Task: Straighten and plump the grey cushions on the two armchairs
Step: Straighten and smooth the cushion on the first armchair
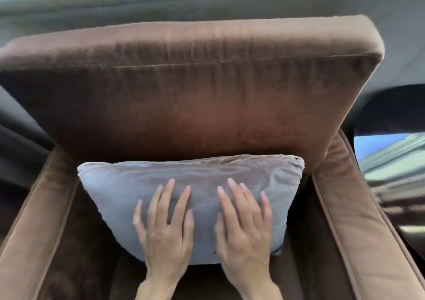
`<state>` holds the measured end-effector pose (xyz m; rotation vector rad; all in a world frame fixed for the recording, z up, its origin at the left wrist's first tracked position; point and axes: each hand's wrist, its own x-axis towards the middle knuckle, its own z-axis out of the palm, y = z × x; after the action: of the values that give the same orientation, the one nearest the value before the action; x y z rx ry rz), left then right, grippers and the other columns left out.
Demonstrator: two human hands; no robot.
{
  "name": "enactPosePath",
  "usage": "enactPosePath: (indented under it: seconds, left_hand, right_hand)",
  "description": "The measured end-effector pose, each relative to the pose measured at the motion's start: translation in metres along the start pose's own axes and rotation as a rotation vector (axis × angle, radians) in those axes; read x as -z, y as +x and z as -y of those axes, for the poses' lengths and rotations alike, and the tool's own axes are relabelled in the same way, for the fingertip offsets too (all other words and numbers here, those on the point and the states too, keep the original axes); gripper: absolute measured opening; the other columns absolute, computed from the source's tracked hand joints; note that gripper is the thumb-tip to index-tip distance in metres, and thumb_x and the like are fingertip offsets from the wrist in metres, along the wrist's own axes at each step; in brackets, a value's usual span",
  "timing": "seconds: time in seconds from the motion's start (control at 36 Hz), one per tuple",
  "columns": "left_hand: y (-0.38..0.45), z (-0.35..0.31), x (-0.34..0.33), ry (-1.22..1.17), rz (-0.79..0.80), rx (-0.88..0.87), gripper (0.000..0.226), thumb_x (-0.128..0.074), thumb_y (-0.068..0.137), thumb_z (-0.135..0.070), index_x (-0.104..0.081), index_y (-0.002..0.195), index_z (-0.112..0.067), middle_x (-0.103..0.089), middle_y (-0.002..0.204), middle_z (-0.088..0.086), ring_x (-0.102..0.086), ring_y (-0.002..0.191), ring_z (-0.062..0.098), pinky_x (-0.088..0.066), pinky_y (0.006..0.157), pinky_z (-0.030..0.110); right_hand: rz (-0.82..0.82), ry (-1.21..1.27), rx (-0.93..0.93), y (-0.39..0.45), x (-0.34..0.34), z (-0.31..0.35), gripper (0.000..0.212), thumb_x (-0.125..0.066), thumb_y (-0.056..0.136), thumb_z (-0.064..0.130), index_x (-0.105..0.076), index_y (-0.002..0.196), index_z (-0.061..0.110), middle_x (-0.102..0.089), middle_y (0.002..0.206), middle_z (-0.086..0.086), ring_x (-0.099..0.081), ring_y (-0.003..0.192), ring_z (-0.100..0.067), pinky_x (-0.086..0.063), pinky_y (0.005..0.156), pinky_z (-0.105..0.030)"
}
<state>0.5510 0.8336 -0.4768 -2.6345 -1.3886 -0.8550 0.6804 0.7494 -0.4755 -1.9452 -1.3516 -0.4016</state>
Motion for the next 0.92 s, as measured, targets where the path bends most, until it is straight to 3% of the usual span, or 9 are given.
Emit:
enactPosePath:
  seconds: [0.08, 0.17, 0.36, 0.61, 0.75, 0.83, 0.92]
  left_hand:
    - [0.002, 0.027, -0.012, 0.054, 0.067, -0.023, 0.047, -0.029, 0.107, -0.038, -0.034, 0.153, -0.031, -0.038, 0.161, 0.005, -0.032, 0.149, 0.024, -0.014, 0.121, 0.063]
    - [0.013, 0.054, -0.024, 0.121, 0.102, -0.085, 0.050, -0.036, 0.103, -0.036, -0.038, 0.153, -0.034, -0.036, 0.162, 0.002, -0.033, 0.150, 0.024, -0.013, 0.121, 0.066]
    - [0.039, 0.107, -0.035, 0.186, 0.137, -0.255, 0.053, -0.027, 0.106, -0.042, -0.027, 0.158, -0.036, -0.027, 0.166, -0.002, -0.028, 0.153, 0.021, -0.010, 0.125, 0.055]
    - [0.032, 0.123, -0.017, 0.166, 0.154, -0.192, 0.056, -0.028, 0.106, -0.042, -0.023, 0.160, -0.032, -0.023, 0.168, -0.001, -0.029, 0.153, 0.024, -0.013, 0.125, 0.058]
    - [0.021, 0.106, -0.013, 0.165, 0.144, -0.108, 0.055, -0.027, 0.108, -0.040, -0.021, 0.162, -0.031, -0.019, 0.170, 0.000, -0.016, 0.157, 0.025, -0.011, 0.123, 0.063]
    - [0.012, 0.104, -0.012, 0.185, 0.140, -0.049, 0.055, -0.026, 0.108, -0.042, -0.017, 0.162, -0.033, -0.018, 0.170, 0.000, -0.013, 0.158, 0.025, -0.011, 0.122, 0.065]
    - [0.011, 0.103, -0.009, 0.180, 0.143, 0.004, 0.055, -0.025, 0.108, -0.044, -0.017, 0.162, -0.034, -0.018, 0.170, 0.000, -0.011, 0.158, 0.026, -0.010, 0.122, 0.065]
  right_hand:
    - [0.142, -0.082, 0.045, 0.015, -0.038, 0.015, 0.053, -0.044, 0.105, 0.031, -0.036, 0.156, 0.023, -0.031, 0.165, -0.004, -0.028, 0.153, -0.021, -0.016, 0.123, -0.059]
    - [0.212, -0.226, 0.054, 0.026, -0.063, 0.001, 0.054, -0.039, 0.105, 0.041, -0.032, 0.157, 0.026, -0.025, 0.167, -0.002, -0.023, 0.154, -0.020, -0.010, 0.124, -0.058]
    - [0.185, -0.371, 0.149, 0.036, -0.060, -0.059, 0.058, -0.039, 0.103, 0.051, -0.027, 0.158, 0.036, -0.022, 0.168, 0.006, -0.023, 0.154, -0.016, -0.012, 0.126, -0.047]
    - [0.195, -0.447, 0.080, 0.030, -0.018, -0.080, 0.057, -0.031, 0.105, 0.050, -0.026, 0.159, 0.033, -0.018, 0.169, 0.000, -0.020, 0.155, -0.022, -0.010, 0.126, -0.053]
    - [0.061, -0.468, 0.035, 0.022, -0.017, -0.042, 0.055, -0.045, 0.104, 0.030, -0.032, 0.158, 0.025, -0.026, 0.166, -0.007, -0.026, 0.153, -0.028, -0.016, 0.120, -0.065]
    - [0.053, -0.458, 0.029, 0.006, -0.017, -0.019, 0.072, -0.051, 0.090, 0.002, -0.032, 0.157, 0.022, -0.025, 0.167, -0.008, -0.025, 0.154, -0.029, -0.014, 0.119, -0.068]
    - [0.013, -0.370, -0.001, -0.002, -0.020, 0.001, 0.078, -0.051, 0.083, -0.005, -0.038, 0.155, 0.020, -0.031, 0.165, -0.007, -0.029, 0.152, -0.028, -0.016, 0.118, -0.069]
